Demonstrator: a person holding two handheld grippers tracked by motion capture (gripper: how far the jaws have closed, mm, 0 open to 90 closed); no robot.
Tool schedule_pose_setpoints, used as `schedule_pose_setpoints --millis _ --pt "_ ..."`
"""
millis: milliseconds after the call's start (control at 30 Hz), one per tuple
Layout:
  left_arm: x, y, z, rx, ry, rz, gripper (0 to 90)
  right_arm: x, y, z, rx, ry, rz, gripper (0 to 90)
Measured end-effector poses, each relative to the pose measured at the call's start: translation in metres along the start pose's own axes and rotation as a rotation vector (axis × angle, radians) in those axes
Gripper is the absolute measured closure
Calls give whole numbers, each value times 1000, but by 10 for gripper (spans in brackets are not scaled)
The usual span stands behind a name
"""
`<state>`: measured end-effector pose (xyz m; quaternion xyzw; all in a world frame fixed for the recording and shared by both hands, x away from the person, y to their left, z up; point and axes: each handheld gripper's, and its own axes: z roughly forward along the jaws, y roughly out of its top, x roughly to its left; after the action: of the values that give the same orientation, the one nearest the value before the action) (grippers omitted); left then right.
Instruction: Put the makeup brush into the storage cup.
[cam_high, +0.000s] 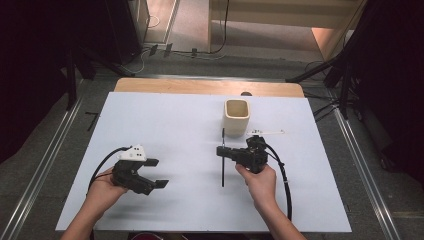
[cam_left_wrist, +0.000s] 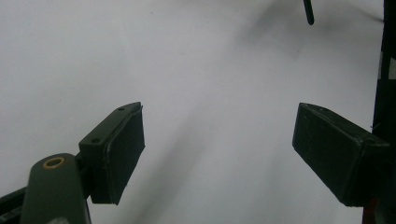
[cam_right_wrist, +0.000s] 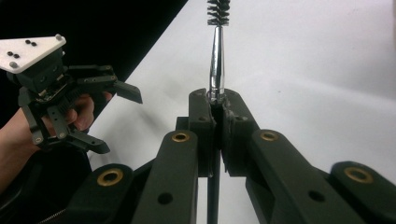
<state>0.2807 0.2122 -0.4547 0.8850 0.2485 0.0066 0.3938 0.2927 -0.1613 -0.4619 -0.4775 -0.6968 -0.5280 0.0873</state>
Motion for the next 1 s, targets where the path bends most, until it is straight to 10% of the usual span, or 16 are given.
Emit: schedule_pose_setpoints --millis 1000 --pt "7 -13 -14 -58 5 -51 171 -19 14 -30 -43 -56 -14 855"
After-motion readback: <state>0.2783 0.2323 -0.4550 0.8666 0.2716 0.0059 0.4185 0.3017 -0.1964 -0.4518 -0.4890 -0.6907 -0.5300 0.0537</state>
